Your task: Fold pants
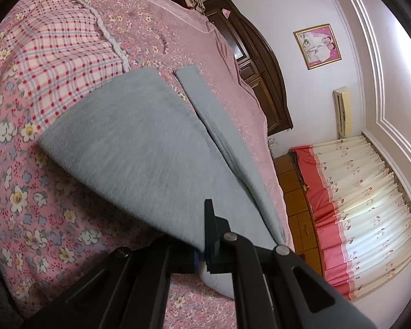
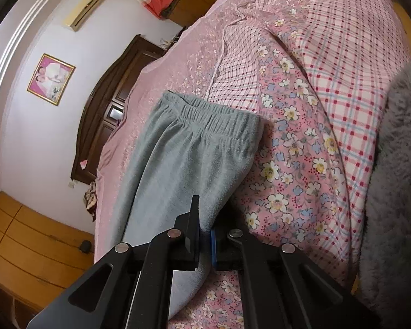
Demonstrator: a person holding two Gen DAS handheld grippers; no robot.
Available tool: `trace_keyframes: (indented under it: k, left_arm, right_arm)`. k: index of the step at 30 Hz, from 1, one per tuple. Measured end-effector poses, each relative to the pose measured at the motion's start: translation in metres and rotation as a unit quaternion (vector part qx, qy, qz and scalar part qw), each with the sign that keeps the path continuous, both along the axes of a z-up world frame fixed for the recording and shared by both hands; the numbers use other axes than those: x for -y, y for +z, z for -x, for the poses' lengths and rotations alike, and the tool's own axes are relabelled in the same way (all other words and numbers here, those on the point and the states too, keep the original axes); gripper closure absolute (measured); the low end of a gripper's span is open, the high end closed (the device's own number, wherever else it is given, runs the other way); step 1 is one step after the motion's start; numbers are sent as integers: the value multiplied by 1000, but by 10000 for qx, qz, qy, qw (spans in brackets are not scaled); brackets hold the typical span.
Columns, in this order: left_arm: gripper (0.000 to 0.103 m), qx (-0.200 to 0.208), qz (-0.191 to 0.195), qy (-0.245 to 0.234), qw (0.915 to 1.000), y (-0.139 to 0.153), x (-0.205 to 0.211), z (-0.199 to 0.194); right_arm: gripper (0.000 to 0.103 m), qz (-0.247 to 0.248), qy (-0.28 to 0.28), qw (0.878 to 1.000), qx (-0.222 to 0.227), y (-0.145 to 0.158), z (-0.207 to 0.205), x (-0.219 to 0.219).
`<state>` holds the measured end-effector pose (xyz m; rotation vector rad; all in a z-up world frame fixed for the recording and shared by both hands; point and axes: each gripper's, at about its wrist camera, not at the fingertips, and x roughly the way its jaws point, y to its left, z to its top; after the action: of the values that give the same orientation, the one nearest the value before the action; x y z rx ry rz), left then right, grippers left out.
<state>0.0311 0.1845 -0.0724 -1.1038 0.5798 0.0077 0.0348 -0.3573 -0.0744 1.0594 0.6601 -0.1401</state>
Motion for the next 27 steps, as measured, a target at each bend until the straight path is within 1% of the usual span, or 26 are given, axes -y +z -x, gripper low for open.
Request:
trace_keyframes:
  k: [1, 2, 3, 5, 7, 8, 9, 12, 14, 17, 19, 21, 25, 27]
  left_arm:
    - [101, -10, 14, 18, 10000, 0, 0, 0]
    - [101, -64, 41, 36, 10000, 2, 0, -1]
    - [101, -84, 72, 37, 9999, 6, 1, -2]
    - [101, -40, 68, 21, 10000, 14, 0, -3]
    - [101, 12, -5, 3, 10000, 26, 3, -7]
    - [101, 57, -4, -3, 10000, 31, 4, -10]
    - [101, 89, 13, -9, 10000, 36, 5, -12]
    - [101, 194, -35, 14, 9998, 49, 5, -21]
    - [101, 174, -17, 38, 9998, 54, 2, -27]
    - [101, 161, 203, 22, 9997, 63, -7, -38]
    - [101, 146, 174, 18, 9997, 71, -10, -46]
    - [101, 140, 118, 5, 9998, 79, -11, -55]
    - [101, 174, 16, 17, 9998, 97, -12, -74]
    - [101, 167, -50, 24, 9998, 105, -11, -83]
  right_arm:
    - [96, -50, 77, 9999, -122, 1, -3, 0]
    - [96, -137, 303, 9986, -408, 3, -9, 3]
    - [96, -174, 409, 9975, -554, 7, -13, 6]
    - [96, -384, 675, 9923, -962, 13, -23, 15]
    - [97, -977, 843, 9799, -1518, 14, -38, 29]
    - [98, -1047, 935, 9741, -1773, 17, -46, 34]
    - [98, -961, 1053, 9712, -1909, 21, -54, 34]
    - [98, -358, 1518, 9679, -1969, 48, -82, 28]
    - [98, -225, 1635, 9648, -2049, 63, -93, 24]
    - [98, -47, 1737, 9609, -2156, 85, -111, 22]
    - [98, -29, 1758, 9622, -2078, 96, -122, 25]
    - [98, -172, 1695, 9656, -1967, 103, -133, 28]
    - [98, -230, 1707, 9676, -1845, 110, -151, 31]
    - [98, -210, 1735, 9677, -1820, 113, -156, 25]
